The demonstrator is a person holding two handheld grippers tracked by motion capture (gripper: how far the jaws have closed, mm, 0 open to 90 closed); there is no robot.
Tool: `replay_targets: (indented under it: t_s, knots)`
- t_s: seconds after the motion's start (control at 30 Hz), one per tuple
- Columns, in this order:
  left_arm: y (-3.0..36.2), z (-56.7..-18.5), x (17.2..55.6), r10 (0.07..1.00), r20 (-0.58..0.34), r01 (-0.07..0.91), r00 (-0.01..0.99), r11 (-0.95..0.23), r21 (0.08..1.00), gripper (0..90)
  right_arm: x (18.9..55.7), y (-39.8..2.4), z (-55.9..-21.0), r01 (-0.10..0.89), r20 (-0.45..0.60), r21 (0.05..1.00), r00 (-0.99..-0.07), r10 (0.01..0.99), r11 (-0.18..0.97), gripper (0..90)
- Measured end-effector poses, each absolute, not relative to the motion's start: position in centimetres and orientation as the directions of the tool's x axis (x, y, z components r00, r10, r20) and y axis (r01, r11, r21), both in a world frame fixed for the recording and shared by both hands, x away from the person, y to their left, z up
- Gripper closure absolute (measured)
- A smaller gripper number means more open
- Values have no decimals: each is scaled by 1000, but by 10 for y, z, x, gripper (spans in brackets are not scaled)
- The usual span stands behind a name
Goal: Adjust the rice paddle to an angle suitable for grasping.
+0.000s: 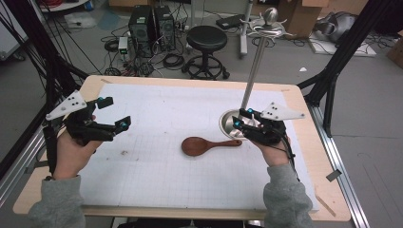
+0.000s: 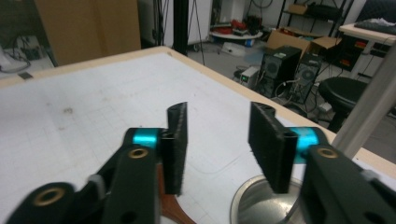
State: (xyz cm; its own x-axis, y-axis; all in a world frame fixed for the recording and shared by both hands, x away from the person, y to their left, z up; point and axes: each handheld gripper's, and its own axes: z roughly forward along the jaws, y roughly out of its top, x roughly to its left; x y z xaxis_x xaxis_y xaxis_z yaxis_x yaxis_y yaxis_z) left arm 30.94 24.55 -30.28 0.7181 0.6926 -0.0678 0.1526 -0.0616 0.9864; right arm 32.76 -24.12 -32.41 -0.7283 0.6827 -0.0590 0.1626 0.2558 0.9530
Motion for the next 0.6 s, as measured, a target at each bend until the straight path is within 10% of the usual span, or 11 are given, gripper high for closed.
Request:
replay_targets:
  t_s: [0.6]
  knots:
    - [254, -310, 304, 708, -71, 172, 703, -73, 982, 17, 349, -219, -338, 185, -35, 948, -745, 666, 257, 842]
